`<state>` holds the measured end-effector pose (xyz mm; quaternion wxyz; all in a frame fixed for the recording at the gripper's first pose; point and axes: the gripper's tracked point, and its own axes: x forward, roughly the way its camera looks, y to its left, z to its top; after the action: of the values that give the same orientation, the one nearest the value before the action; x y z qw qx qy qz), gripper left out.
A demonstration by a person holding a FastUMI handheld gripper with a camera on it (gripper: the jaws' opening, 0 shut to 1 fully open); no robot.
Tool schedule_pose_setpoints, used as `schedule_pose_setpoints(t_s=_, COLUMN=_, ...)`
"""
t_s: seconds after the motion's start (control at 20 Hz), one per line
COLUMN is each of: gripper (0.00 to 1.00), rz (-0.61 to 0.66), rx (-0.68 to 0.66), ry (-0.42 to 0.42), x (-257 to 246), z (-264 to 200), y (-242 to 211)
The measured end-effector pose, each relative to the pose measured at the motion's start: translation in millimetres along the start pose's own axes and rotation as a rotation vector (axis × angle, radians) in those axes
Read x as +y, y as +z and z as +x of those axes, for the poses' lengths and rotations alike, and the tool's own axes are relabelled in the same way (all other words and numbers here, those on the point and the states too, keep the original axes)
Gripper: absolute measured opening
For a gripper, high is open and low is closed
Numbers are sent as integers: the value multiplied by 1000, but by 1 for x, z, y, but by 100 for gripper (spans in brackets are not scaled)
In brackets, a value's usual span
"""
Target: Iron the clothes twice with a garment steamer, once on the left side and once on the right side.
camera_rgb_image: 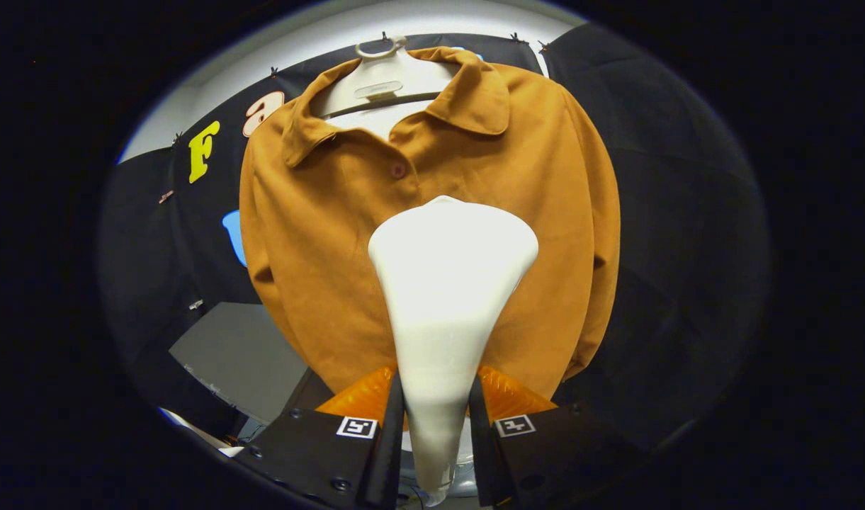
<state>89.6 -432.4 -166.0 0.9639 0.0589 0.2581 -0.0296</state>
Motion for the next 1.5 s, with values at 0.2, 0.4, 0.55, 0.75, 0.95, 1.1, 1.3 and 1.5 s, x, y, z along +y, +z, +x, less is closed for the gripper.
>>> schedule_pose_setpoints(t_s=0.2, gripper=45, rz=14, rx=-25, ry=-9, x=-26, z=9, y=22)
schedule_pose_setpoints(t_s=0.4, gripper=45, rz=13, rx=-5, ry=-4, x=-39, z=23, y=21)
schedule_pose_setpoints(t_s=0.55, gripper=45, rz=4, rx=40, ry=30, x=-40, z=36, y=5)
schedule_pose_setpoints(t_s=0.75, gripper=45, rz=23, rx=125, ry=28, x=-47, z=54, y=-37)
schedule_pose_setpoints(t_s=0.95, gripper=45, rz=43, rx=221, ry=6, x=-56, z=60, y=-81)
schedule_pose_setpoints(t_s=1.1, gripper=45, rz=58, rx=264, ry=-13, x=-65, z=63, y=-104)
schedule_pose_setpoints(t_s=1.3, gripper=46, rz=80, rx=328, ry=-33, x=-73, z=66, y=-138)
schedule_pose_setpoints(t_s=1.5, gripper=46, rz=113, rx=395, ry=-55, x=-79, z=66, y=-170)
